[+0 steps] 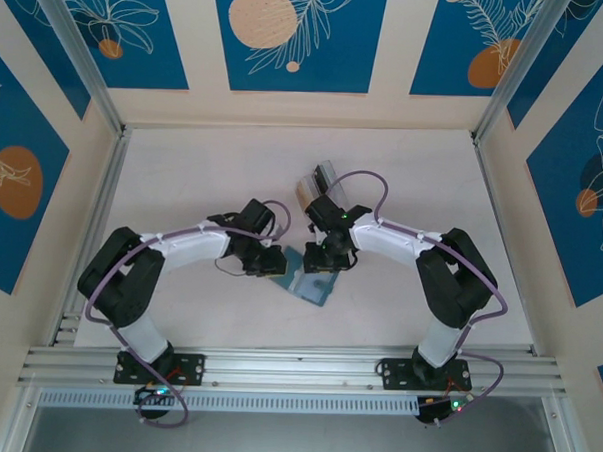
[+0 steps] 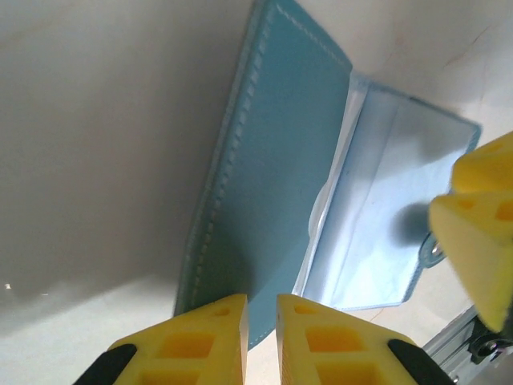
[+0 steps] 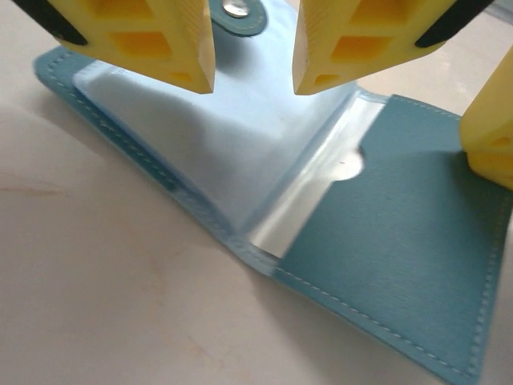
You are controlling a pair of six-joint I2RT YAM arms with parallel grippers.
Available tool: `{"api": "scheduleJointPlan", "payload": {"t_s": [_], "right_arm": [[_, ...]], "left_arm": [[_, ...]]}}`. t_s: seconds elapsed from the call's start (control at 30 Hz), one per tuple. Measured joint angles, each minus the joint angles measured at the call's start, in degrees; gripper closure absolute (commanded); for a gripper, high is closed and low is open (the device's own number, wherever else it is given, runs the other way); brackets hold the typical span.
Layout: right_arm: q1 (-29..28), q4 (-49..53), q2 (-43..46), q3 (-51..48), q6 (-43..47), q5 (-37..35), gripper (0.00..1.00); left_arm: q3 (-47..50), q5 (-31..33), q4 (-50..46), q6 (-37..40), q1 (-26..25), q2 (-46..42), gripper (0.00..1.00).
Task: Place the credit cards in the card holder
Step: Flip over the card slot in the card holder.
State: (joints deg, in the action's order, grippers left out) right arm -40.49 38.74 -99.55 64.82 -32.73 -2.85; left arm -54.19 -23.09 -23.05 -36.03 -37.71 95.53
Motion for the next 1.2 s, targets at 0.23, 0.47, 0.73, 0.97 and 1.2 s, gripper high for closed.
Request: {"api": "scheduleJointPlan", "payload": {"t_s": [0.23, 0.47, 0.73, 0.97, 1.2], "right_arm": [[-0.44, 1.73, -0.35, 0.04, 1.73, -4.55, 0.62], [-1.53, 2.71, -3.08, 0.83, 3.02, -8.76, 0.61], [-3.43, 4.17, -1.55, 3.89, 4.5, -12.22, 0.58], [-3.43, 3.28, -0.31, 5.38, 6.43, -12.11, 0.6], [-3.19, 1.66, -2.75, 6.08, 7.96, -11.02, 0.6]], "left_arm": [[3.02, 1.77, 1.64, -0.52, -2.69, 1.2, 0.85], [4.26, 2.6, 3.78, -1.62, -3.3, 0.9, 0.85], [4.98, 2.82, 4.74, -2.67, -3.43, 0.52, 0.85], [5.42, 2.84, 5.38, -2.93, -3.45, 0.2, 0.85], [5.6, 2.84, 5.66, -3.1, -3.45, 0.15, 0.85]]}}
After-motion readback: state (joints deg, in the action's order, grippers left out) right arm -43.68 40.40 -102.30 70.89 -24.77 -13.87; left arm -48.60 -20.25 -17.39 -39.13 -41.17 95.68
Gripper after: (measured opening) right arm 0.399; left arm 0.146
